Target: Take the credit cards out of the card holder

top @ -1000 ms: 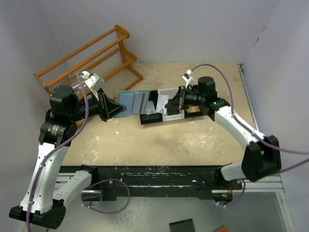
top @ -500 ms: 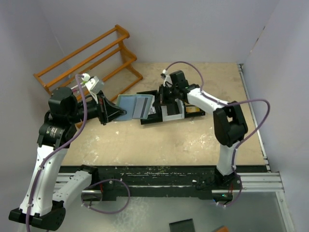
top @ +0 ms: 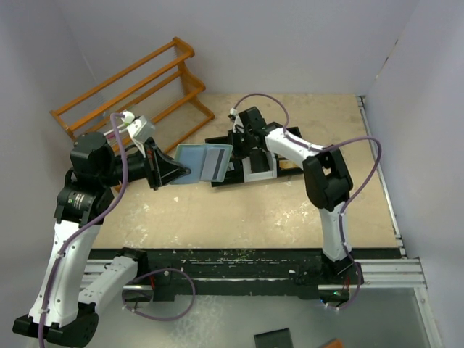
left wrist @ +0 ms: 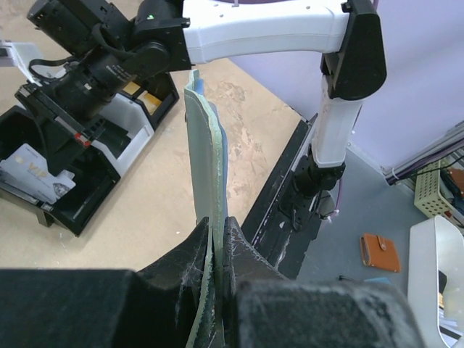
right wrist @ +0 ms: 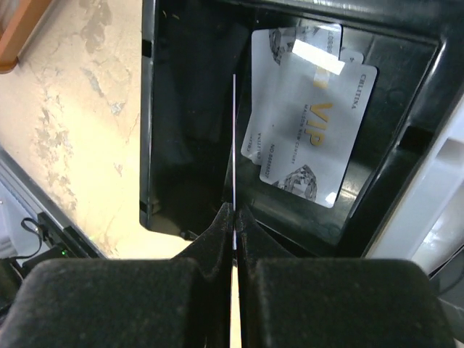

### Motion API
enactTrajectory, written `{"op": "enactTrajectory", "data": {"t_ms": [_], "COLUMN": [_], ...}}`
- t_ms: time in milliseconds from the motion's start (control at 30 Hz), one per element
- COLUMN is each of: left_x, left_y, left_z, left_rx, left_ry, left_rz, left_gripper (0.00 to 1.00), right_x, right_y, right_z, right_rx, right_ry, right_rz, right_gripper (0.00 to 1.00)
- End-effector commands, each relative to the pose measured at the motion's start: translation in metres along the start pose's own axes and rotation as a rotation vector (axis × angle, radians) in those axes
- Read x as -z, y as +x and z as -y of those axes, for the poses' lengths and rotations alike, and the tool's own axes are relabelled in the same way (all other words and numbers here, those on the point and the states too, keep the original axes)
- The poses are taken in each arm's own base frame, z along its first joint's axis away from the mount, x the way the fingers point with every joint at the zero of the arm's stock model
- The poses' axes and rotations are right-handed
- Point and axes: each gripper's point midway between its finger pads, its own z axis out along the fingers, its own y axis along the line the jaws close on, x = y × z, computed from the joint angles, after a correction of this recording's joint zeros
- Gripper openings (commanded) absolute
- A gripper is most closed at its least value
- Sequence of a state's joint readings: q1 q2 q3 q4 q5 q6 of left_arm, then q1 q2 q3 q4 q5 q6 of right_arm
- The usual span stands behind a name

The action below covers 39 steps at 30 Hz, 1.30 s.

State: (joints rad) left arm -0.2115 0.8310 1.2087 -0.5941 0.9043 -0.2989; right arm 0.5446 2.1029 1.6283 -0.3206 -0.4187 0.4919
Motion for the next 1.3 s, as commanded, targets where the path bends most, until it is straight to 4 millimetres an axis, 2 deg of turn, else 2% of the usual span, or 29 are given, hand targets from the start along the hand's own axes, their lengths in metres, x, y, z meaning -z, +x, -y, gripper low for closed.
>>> {"op": "enactTrajectory", "data": {"t_ms": [0, 133, 267, 333, 433, 567, 733, 800, 900, 1033, 1133, 1200, 1267], "left_x": [0.005, 0.008, 0.010, 0.009, 0.009, 0.008, 0.008, 0.008, 0.008, 0.008, 0.009, 0.008, 0.007], "left_y": [-0.021, -0.023, -0.024, -0.026, -0.027, -0.030, -0.033, -0.035, -0.040, -0.047, -0.055, -0.058, -0.059], "left_z": [0.020, 0.029, 0.036, 0.038, 0.040, 0.041, 0.043, 0.044, 0.046, 0.053, 0.061, 0.064, 0.064], "left_rx": [-0.065, -0.084, -0.088, -0.085, -0.078, -0.074, -0.073, -0.069, -0.063, -0.039, -0.027, -0.006, 0.017], "left_ry": [0.060, 0.092, 0.124, 0.134, 0.152, 0.160, 0.165, 0.171, 0.181, 0.209, 0.250, 0.276, 0.298], "left_rz": [0.053, 0.059, 0.057, 0.060, 0.064, 0.070, 0.085, 0.095, 0.109, 0.128, 0.155, 0.160, 0.161], "left_gripper": [0.00, 0.00, 0.00, 0.00, 0.00, 0.00, 0.00, 0.00, 0.00, 0.00, 0.00, 0.00, 0.00], "right_x": [0.002, -0.005, -0.002, 0.000, 0.008, 0.023, 0.049, 0.068, 0.106, 0.172, 0.223, 0.262, 0.283], "right_y": [-0.015, -0.012, -0.012, -0.013, -0.017, -0.020, -0.029, -0.036, -0.043, -0.034, -0.021, -0.003, 0.016], "right_z": [-0.010, -0.011, -0.008, -0.007, -0.010, -0.018, -0.036, -0.051, -0.078, -0.118, -0.141, -0.156, -0.163], "right_rx": [0.056, 0.066, 0.073, 0.076, 0.089, 0.101, 0.121, 0.144, 0.168, 0.169, 0.187, 0.215, 0.221], "right_ry": [0.015, 0.037, 0.063, 0.074, 0.081, 0.078, 0.056, 0.024, -0.045, -0.193, -0.319, -0.425, -0.508], "right_rz": [0.023, 0.010, 0.015, 0.015, 0.027, 0.039, 0.073, 0.119, 0.216, 0.367, 0.525, 0.630, 0.676], "right_gripper": [0.00, 0.00, 0.01, 0.05, 0.19, 0.32, 0.41, 0.47, 0.63, 0.80, 0.89, 0.94, 0.99]}}
